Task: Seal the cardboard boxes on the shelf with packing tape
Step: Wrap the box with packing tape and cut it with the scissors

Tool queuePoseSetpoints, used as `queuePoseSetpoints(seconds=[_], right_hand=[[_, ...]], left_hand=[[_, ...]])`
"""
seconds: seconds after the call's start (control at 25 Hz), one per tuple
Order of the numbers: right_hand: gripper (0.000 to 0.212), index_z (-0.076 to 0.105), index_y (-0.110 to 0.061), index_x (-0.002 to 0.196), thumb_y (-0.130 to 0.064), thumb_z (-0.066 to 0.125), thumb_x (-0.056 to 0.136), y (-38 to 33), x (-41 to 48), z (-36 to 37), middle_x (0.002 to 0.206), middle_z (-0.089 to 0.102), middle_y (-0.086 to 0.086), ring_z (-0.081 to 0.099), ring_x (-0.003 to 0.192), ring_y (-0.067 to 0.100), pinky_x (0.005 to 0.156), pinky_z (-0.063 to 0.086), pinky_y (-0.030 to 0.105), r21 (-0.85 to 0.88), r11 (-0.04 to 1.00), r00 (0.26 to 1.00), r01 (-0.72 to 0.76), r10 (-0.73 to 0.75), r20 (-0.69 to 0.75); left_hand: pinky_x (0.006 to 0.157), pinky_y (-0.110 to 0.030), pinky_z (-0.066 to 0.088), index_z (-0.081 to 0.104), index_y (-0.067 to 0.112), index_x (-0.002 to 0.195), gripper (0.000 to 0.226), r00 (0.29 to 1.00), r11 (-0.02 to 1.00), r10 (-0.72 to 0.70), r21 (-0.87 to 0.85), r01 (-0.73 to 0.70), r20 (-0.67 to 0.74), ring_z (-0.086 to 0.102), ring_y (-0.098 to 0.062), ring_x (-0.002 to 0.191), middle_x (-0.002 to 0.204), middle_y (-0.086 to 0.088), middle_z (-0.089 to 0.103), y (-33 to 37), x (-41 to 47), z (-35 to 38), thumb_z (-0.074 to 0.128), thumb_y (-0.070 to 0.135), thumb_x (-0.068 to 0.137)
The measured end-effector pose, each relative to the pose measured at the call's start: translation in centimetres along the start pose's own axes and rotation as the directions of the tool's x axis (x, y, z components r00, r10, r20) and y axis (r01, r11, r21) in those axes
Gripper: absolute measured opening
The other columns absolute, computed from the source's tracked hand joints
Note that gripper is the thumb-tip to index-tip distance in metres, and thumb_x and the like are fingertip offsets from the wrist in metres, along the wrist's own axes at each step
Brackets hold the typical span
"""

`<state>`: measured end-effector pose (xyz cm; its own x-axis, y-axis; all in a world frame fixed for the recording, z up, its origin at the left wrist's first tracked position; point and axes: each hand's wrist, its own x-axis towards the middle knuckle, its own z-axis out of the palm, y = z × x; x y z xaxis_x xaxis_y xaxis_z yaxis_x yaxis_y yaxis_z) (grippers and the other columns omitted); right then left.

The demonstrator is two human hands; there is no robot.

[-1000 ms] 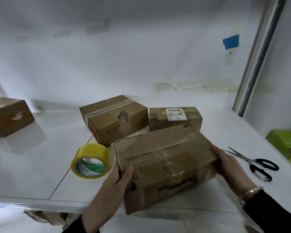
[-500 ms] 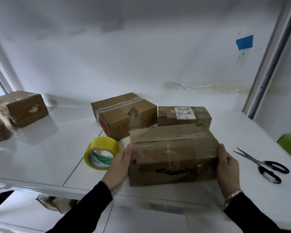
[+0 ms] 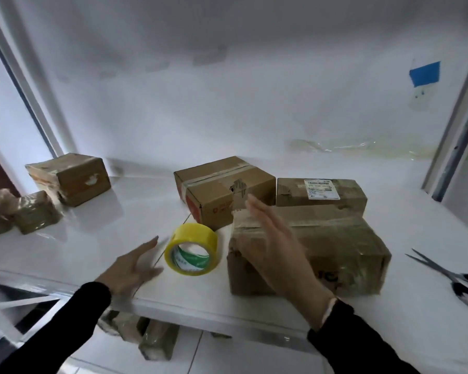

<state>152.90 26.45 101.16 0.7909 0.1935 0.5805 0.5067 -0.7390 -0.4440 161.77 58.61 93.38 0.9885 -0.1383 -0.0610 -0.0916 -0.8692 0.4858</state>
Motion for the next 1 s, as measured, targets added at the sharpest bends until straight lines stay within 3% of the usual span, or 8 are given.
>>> queuePoseSetpoints(seconds=[0.12, 0.24, 0.32, 0.44, 0.64, 0.8, 0.88, 1.0], right_hand=[[0.082, 0.006, -0.008, 0.150, -0.035, 0.056, 0.090, -2.1, 4.7, 6.3, 0.159, 0.007, 0.007, 0.009, 0.146, 0.020, 0.118, 0.010, 0.030, -0.023, 0.999, 0.927, 0.043, -0.032, 0.375], [0.093, 0.002, -0.005, 0.149, -0.034, 0.063, 0.086, -2.4, 6.7, 10.5, 0.157, 0.007, 0.015, 0.011, 0.144, 0.033, 0.116, 0.015, 0.042, -0.167, 0.986, 0.871, 0.023, 0.062, 0.487], [0.091, 0.002, -0.003, 0.149, -0.029, 0.064, 0.086, -2.3, 6.9, 11.8, 0.153, 0.016, 0.019, 0.020, 0.138, 0.038, 0.112, 0.022, 0.044, -0.224, 0.974, 0.864, -0.024, 0.133, 0.485], [0.074, 0.018, 0.002, 0.143, -0.024, 0.061, 0.088, -2.4, 6.7, 12.0, 0.139, 0.035, 0.021, 0.037, 0.123, 0.037, 0.102, 0.032, 0.042, -0.281, 0.959, 0.917, -0.036, 0.143, 0.372], [0.048, 0.038, -0.001, 0.126, -0.022, 0.059, 0.087, -2.9, 6.4, 11.3, 0.129, 0.045, 0.018, 0.042, 0.118, 0.034, 0.096, 0.035, 0.041, -0.219, 0.975, 0.935, -0.021, 0.097, 0.342], [0.047, 0.042, -0.002, 0.120, -0.017, 0.064, 0.082, -3.3, 6.2, 10.9, 0.125, 0.049, 0.016, 0.045, 0.117, 0.032, 0.092, 0.038, 0.040, -0.211, 0.978, 0.944, 0.007, 0.063, 0.323], [0.048, 0.043, -0.001, 0.117, -0.014, 0.068, 0.078, -3.4, 5.8, 10.5, 0.122, 0.052, 0.016, 0.047, 0.114, 0.032, 0.089, 0.039, 0.039, -0.183, 0.983, 0.944, 0.025, 0.038, 0.328], [0.054, 0.045, -0.001, 0.114, -0.020, 0.075, 0.073, -3.8, 4.3, 9.9, 0.115, 0.058, 0.016, 0.053, 0.106, 0.032, 0.086, 0.040, 0.038, -0.162, 0.982, 0.911, 0.094, -0.020, 0.412]], left_hand=[[0.106, -0.032, 0.035, 0.042, 0.037, 0.131, 0.094, 0.991, 0.999, 0.000, 0.042, -0.005, 0.133, 0.047, -0.016, 0.124, 0.130, 0.012, 0.051, 2.3, 2.4, 1.6, 0.056, 0.076, 0.047], [0.081, -0.023, 0.039, 0.054, 0.036, 0.091, 0.054, 0.995, 0.992, -0.033, 0.126, 0.021, 0.091, 0.056, -0.016, 0.100, 0.102, 0.007, 0.058, 4.2, 3.1, 1.6, 0.051, 0.066, 0.046], [0.073, -0.023, 0.037, 0.050, 0.035, 0.077, 0.019, 1.000, 0.998, -0.001, 0.055, 0.000, 0.021, 0.058, -0.019, 0.092, 0.095, 0.000, 0.062, 4.4, 3.0, 1.8, 0.063, 0.044, 0.068], [0.066, -0.023, 0.032, 0.051, 0.024, 0.073, 0.019, 0.991, 0.999, -0.038, 0.032, 0.043, -0.131, 0.054, -0.022, 0.085, 0.088, -0.006, 0.056, 4.1, 3.2, 2.7, 0.065, 0.015, 0.081], [0.070, -0.024, 0.036, 0.063, 0.006, 0.092, 0.012, 0.972, 0.970, -0.220, 0.084, 0.227, -0.079, 0.059, -0.028, 0.092, 0.101, -0.015, 0.065, 4.3, 3.9, 3.4, 0.059, 0.015, 0.085], [0.079, -0.032, 0.044, 0.048, 0.008, 0.083, 0.021, 0.957, 0.950, -0.288, 0.119, 0.288, -0.019, 0.057, -0.033, 0.109, 0.113, -0.019, 0.060, 3.6, 4.8, 2.8, 0.065, 0.020, 0.082], [0.082, -0.031, 0.043, 0.049, 0.007, 0.092, 0.019, 0.967, 0.960, -0.256, 0.116, 0.254, 0.002, 0.057, -0.030, 0.108, 0.111, -0.016, 0.059, 3.2, 4.9, 2.7, 0.063, 0.016, 0.084], [0.070, -0.031, 0.043, 0.061, 0.004, 0.083, 0.006, 0.992, 0.931, -0.109, -0.343, 0.123, 0.061, 0.054, -0.022, 0.080, 0.080, -0.009, 0.060, 2.8, 3.2, 3.1, 0.057, 0.000, 0.087]])
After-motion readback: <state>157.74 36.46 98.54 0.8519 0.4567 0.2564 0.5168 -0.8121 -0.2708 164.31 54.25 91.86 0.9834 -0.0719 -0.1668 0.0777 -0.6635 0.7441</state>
